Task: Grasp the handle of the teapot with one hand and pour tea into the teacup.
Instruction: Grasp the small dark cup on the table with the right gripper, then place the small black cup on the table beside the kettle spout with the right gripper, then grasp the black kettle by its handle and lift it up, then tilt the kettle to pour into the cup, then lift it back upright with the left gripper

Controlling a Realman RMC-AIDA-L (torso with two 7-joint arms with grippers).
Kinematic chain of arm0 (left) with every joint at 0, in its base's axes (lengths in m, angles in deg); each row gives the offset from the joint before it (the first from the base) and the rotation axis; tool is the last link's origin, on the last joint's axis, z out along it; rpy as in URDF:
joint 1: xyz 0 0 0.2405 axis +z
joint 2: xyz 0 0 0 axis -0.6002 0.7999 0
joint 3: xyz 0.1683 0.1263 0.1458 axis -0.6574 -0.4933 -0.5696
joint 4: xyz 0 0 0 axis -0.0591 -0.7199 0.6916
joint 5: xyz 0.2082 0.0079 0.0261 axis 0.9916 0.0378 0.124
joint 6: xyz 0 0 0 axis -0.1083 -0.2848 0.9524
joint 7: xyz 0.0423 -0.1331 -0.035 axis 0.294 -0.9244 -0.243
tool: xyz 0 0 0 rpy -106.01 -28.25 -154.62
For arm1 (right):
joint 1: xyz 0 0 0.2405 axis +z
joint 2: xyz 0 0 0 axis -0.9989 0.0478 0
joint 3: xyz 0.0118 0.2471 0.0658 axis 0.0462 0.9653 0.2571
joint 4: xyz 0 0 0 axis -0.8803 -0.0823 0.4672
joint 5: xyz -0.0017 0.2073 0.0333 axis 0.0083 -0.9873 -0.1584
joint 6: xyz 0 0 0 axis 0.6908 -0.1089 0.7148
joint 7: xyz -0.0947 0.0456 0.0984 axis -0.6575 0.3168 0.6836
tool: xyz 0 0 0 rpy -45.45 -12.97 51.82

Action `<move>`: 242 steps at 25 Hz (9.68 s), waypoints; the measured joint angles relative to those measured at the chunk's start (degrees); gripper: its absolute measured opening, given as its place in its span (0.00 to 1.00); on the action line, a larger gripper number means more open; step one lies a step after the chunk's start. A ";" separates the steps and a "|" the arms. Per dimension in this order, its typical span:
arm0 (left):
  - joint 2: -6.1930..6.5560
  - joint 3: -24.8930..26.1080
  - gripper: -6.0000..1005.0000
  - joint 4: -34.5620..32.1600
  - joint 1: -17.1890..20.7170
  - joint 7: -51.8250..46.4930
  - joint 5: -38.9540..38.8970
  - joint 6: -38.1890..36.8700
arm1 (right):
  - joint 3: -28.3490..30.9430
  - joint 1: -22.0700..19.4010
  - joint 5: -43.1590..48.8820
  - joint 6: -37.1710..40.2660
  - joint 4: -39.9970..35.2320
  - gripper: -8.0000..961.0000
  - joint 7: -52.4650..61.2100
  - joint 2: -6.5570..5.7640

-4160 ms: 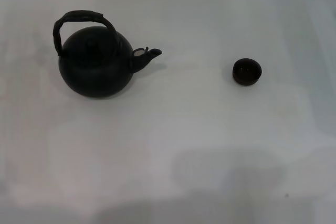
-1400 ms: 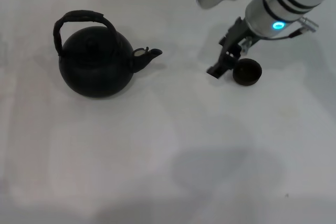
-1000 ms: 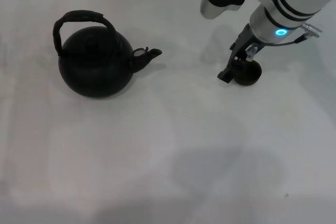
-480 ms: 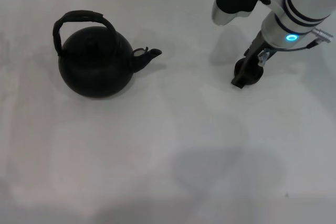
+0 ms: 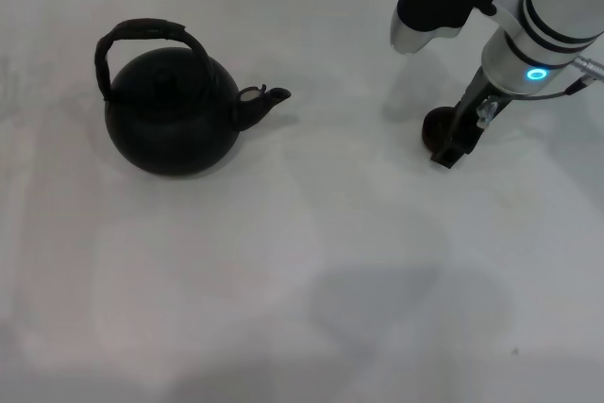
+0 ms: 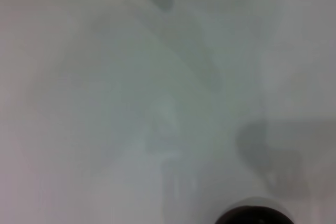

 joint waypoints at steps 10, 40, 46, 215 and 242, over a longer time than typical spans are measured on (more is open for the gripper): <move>-0.03 -0.08 0.65 -0.01 0.07 -0.11 0.17 0.00 | -1.52 -0.82 -0.97 -3.69 -11.52 0.77 0.00 0.62; 0.04 -0.44 0.65 -0.80 -0.38 -0.13 0.38 -0.07 | -20.91 4.78 -14.40 2.63 -6.33 0.85 0.28 0.70; 0.06 -0.44 0.65 -0.79 -0.48 -0.13 0.38 -0.06 | -21.92 4.90 -14.85 2.99 -6.33 0.87 0.25 0.69; -0.38 -0.46 0.12 -8.25 -6.67 34.23 45.25 -0.58 | 54.86 -18.69 -115.21 28.40 36.60 0.89 -105.12 0.12; -0.48 -0.03 0.11 -10.37 -7.47 36.73 44.76 3.29 | 55.31 -18.34 -115.20 28.28 36.12 0.89 -105.42 0.06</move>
